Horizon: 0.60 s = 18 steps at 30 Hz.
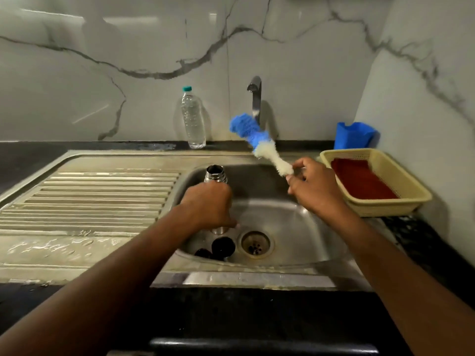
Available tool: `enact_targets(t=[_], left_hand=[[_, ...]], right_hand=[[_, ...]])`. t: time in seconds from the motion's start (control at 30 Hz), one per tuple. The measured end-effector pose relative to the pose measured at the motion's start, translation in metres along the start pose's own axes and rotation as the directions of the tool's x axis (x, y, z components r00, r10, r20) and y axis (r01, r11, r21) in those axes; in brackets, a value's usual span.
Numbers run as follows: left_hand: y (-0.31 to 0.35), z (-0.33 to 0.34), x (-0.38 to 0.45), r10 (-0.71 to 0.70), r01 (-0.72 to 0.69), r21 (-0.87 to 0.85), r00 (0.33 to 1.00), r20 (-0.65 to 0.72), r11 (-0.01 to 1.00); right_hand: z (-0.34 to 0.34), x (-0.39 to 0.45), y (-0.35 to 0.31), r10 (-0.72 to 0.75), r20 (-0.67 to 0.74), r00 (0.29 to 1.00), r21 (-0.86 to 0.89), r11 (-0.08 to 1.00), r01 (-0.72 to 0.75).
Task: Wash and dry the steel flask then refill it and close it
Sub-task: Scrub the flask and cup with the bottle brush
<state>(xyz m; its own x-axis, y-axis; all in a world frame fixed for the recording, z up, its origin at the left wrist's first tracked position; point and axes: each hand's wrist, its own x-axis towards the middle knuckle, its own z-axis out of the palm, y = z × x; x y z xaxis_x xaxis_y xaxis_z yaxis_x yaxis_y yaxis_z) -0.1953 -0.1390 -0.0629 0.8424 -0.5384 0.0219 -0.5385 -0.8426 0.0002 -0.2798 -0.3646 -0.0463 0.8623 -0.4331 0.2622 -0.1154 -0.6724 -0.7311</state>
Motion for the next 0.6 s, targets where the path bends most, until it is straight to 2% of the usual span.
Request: enact_targets(t=[0.1,0.2,0.3,0.37,0.47,0.6], left_hand=[[0.014,-0.013,0.001,-0.035,-0.012,-0.199,0.972,-0.232,0.98],[0.034,-0.007,0.014,-0.082,-0.068,-0.392,0.932,-0.354,0.917],[0.054,0.001,0.033,-0.07,-0.154,-0.498,0.913,-0.402,0.854],[0.062,0.008,0.046,-0.04,-0.208,-0.517,0.903,-0.427,0.83],[0.063,0.019,0.055,-0.028,-0.254,-0.527,0.883,-0.468,0.811],[0.05,0.035,0.064,-0.076,-0.24,-0.545,0.867,-0.493,0.803]], right_hand=[[-0.039,0.003,-0.032,0.013,0.041,0.999,-0.109,0.994,-0.008],[-0.093,0.009,-0.066,0.008,0.039,0.999,-0.32,0.947,0.005],[-0.143,0.028,-0.09,-0.048,-0.044,0.998,-0.657,0.754,0.007],[-0.167,0.048,-0.094,-0.098,-0.099,0.99,-0.806,0.592,-0.022],[-0.187,0.083,-0.089,-0.177,-0.109,0.978,-0.926,0.375,-0.035],[-0.191,0.121,-0.075,-0.237,-0.127,0.963,-0.975,0.209,-0.077]])
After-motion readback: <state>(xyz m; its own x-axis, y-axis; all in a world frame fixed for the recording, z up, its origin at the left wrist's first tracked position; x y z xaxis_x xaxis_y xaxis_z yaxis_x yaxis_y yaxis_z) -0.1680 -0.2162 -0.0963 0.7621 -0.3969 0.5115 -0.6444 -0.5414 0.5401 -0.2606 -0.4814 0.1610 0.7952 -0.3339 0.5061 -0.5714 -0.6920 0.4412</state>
